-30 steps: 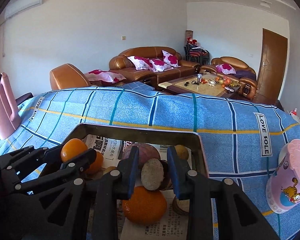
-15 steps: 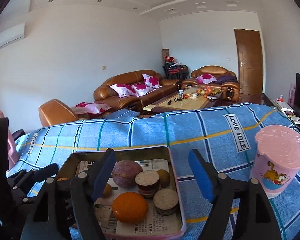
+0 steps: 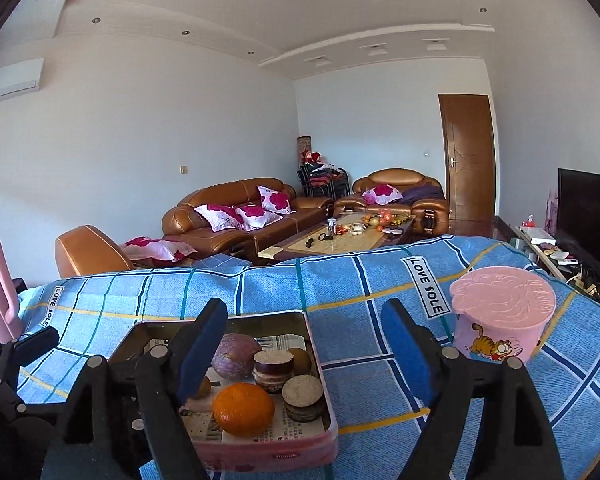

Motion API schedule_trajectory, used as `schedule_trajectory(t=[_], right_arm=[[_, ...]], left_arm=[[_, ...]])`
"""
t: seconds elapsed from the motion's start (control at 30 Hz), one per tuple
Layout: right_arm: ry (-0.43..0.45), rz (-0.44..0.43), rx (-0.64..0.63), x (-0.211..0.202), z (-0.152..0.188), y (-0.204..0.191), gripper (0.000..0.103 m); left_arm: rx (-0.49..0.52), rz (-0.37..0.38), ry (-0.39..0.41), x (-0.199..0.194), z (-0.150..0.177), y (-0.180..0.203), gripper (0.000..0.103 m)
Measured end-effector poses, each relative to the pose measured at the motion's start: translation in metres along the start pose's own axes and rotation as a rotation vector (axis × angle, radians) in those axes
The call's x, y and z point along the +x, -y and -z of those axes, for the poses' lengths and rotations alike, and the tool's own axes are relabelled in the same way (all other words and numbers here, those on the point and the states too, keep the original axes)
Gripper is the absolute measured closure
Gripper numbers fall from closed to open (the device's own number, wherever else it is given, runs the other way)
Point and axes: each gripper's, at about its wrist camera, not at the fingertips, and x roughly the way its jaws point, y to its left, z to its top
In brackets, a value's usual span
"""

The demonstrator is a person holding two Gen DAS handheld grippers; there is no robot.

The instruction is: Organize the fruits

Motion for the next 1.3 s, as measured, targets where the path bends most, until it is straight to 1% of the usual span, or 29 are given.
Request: schedule_trajectory(t=[0.17, 0.37, 0.7, 1.3], right_arm=[[0.023, 0.016, -0.039, -0.012, 0.003, -0.008, 0.022], [0.072, 0.020, -0.016, -0.033, 0.005, -0.005, 0.022], [0.173, 0.042, 0.012, -0.060, 0.008, -0.003, 0.021], [0.177, 0.048, -0.001, -0.061, 0.009, -0.007, 0.020]], left_arm=[[-0.020, -0.007, 0.030, -0.014, 0.004, -0.006, 0.000], [-0.058, -0.021, 0.053, -0.027, 0.010, -0.016, 0.000], [-0.081, -0.036, 0.077, -0.040, 0.016, -0.023, 0.000], [-0.067, -0.042, 0.083, -0.044, 0.015, -0.021, 0.000]])
